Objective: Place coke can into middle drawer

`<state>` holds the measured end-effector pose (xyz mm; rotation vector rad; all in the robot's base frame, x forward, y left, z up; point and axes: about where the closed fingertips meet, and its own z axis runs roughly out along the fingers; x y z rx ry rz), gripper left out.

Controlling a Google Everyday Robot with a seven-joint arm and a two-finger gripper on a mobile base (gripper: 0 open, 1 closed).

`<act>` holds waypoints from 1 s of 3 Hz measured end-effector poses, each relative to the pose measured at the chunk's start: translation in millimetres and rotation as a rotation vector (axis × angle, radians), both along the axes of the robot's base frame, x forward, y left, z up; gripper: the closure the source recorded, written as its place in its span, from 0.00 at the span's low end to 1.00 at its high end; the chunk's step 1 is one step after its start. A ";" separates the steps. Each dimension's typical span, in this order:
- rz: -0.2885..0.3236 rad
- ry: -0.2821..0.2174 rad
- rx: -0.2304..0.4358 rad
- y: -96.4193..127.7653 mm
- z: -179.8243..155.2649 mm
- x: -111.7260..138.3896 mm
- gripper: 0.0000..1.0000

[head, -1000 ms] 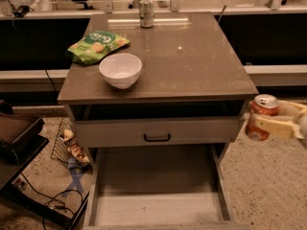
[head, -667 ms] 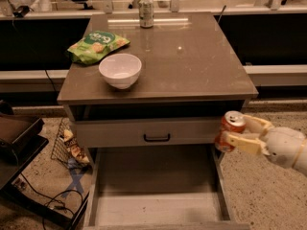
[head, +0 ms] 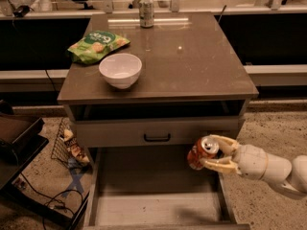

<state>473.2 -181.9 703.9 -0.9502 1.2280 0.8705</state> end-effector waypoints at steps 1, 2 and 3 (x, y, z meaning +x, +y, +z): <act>0.122 -0.032 -0.022 14.0 -33.8 -10.5 1.00; 0.162 -0.041 -0.027 18.9 -40.7 -15.5 1.00; 0.160 -0.041 -0.027 18.9 -40.5 -15.1 1.00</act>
Offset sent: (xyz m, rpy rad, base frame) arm -0.0105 0.0140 -0.0338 -0.0218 -0.0320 0.1219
